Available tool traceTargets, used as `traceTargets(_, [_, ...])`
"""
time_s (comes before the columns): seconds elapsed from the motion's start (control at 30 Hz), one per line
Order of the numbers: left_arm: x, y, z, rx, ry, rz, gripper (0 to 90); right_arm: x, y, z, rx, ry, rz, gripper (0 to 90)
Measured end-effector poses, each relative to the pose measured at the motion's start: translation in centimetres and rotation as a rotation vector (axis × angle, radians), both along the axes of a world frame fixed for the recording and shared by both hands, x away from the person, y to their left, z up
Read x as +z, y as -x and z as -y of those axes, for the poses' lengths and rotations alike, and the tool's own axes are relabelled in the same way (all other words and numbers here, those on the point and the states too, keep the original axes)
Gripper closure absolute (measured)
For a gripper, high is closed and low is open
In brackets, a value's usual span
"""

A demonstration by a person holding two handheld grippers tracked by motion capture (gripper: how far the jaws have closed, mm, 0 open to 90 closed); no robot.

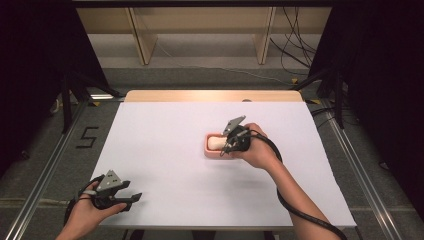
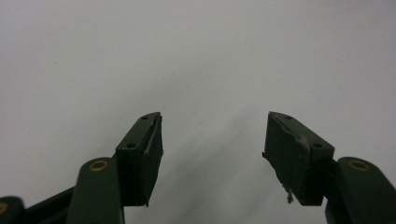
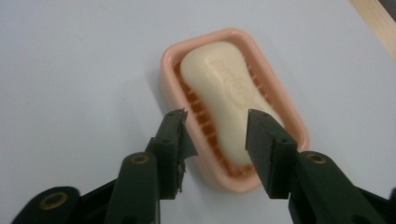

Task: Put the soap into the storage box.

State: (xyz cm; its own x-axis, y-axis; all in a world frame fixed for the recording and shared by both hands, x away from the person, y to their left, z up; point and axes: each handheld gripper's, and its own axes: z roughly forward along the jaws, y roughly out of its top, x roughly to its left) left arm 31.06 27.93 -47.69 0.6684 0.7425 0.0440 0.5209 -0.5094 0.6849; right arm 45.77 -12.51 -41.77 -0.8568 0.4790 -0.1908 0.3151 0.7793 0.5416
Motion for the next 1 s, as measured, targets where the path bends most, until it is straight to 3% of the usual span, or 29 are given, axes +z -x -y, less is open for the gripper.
traceTargets(0.07, [0.0,0.0,0.1,0.003,0.005,0.001,36.5,-0.1,0.4,0.4,0.006,-0.002,0.015,60.1])
traceTargets(0.1, [0.0,0.0,0.0,-0.008,-0.011,-0.003,36.5,-0.3,1.5,1.2,-0.025,-0.021,0.007,64.0])
traceTargets(0.2, [-0.1,0.0,0.1,0.002,-0.028,-0.012,36.5,-0.7,2.8,2.1,-0.065,-0.043,0.012,65.8])
traceTargets(0.23, [-0.2,0.0,0.2,0.015,0.009,-0.002,36.5,-0.7,3.3,2.4,-0.075,-0.051,-0.008,66.8])
traceTargets(0.27, [-0.2,0.0,0.2,0.015,0.009,-0.002,36.5,-0.7,3.3,2.4,-0.075,-0.051,-0.008,66.8])
traceTargets(0.3, [-0.3,0.0,0.4,0.030,0.029,0.007,36.5,-0.9,3.7,2.7,-0.074,-0.044,0.013,67.5])
traceTargets(0.33, [-0.1,0.0,0.1,-0.006,-0.017,-0.007,36.5,-1.1,4.6,3.2,-0.095,-0.059,0.003,68.6])
traceTargets(0.4, [-0.2,0.0,0.1,-0.001,-0.009,-0.007,36.5,-1.2,5.2,3.7,-0.106,-0.051,0.010,69.3])
traceTargets(0.47, [-0.2,0.0,0.1,-0.002,-0.010,-0.007,36.5,-1.3,5.6,3.9,-0.112,-0.066,-0.007,69.7])
traceTargets(0.5, [-0.1,0.0,0.0,-0.009,-0.023,-0.009,36.5,-1.6,6.5,4.2,-0.125,-0.076,-0.043,69.9])
traceTargets(0.53, [-0.1,-0.1,0.0,-0.011,-0.026,-0.010,36.5,-1.6,6.6,4.5,-0.109,-0.060,-0.034,70.0])
traceTargets(0.63, [-0.1,0.0,0.0,-0.010,-0.025,-0.011,36.5,-2.0,7.5,4.8,-0.128,-0.067,-0.054,70.0])
traceTargets(0.67, [-0.2,0.0,0.2,0.007,0.000,-0.012,36.5,-2.4,8.2,5.3,-0.130,-0.070,-0.054,69.6])
traceTargets(0.7, [-0.3,0.0,0.2,0.007,-0.001,-0.008,36.5,-2.5,8.6,5.3,-0.149,-0.078,-0.076,69.2])
traceTargets(0.73, [-0.3,0.0,0.2,0.007,-0.001,-0.008,36.5,-2.8,9.0,5.4,-0.149,-0.090,-0.060,68.9])
traceTargets(0.93, [-0.3,0.0,0.2,0.008,-0.008,-0.007,36.5,-3.7,10.9,6.8,-0.191,-0.147,-0.065,63.3])
traceTargets(1.0, [-0.2,0.0,0.2,0.008,-0.005,-0.011,36.5,-4.1,11.4,7.3,-0.226,-0.195,-0.048,61.6])
